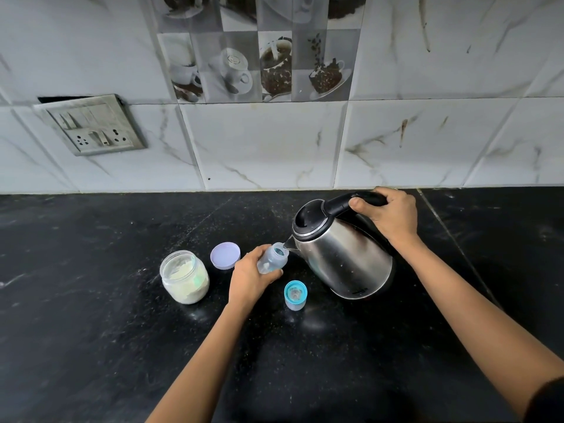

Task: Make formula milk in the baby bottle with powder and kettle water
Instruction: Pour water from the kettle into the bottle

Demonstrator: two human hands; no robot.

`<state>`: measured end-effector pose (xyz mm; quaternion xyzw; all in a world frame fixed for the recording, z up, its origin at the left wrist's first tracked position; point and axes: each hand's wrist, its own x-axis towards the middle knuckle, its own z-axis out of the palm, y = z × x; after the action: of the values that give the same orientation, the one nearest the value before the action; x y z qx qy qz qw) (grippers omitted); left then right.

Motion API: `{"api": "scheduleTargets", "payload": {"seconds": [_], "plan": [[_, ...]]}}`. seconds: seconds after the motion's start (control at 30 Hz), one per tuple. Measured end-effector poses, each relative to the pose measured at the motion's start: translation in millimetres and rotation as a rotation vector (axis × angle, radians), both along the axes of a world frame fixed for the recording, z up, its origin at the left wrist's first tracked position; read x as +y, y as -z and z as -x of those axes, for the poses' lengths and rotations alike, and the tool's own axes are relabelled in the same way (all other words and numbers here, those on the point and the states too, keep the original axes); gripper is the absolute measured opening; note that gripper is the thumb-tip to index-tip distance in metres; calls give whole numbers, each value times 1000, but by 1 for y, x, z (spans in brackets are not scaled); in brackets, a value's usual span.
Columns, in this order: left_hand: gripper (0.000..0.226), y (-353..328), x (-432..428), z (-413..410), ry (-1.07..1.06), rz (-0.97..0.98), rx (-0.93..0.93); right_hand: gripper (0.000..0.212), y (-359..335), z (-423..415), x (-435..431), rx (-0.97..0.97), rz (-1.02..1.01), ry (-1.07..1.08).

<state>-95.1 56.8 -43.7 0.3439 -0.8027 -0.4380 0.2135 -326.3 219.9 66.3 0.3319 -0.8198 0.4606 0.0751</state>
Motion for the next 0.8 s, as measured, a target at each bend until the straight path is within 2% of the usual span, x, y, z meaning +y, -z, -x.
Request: {"api": "scheduleTargets", "payload": {"seconds": [0.2, 0.4, 0.53, 0.7, 0.8], "plan": [[53, 1, -1, -9, -21, 7, 5, 73, -5, -10, -6, 19, -51, -5], [53, 3, -2, -15, -35, 0, 6, 59, -12, -18, -8, 13, -65, -23], [53, 4, -3, -16, -52, -2, -4, 57, -13, -20, -9, 30, -65, -21], [54, 4, -4, -17, -54, -4, -13, 73, -10, -19, -10, 44, -78, -12], [53, 5, -4, -18, -58, -13, -12, 74, -11, -21, -10, 44, -87, -9]]}}
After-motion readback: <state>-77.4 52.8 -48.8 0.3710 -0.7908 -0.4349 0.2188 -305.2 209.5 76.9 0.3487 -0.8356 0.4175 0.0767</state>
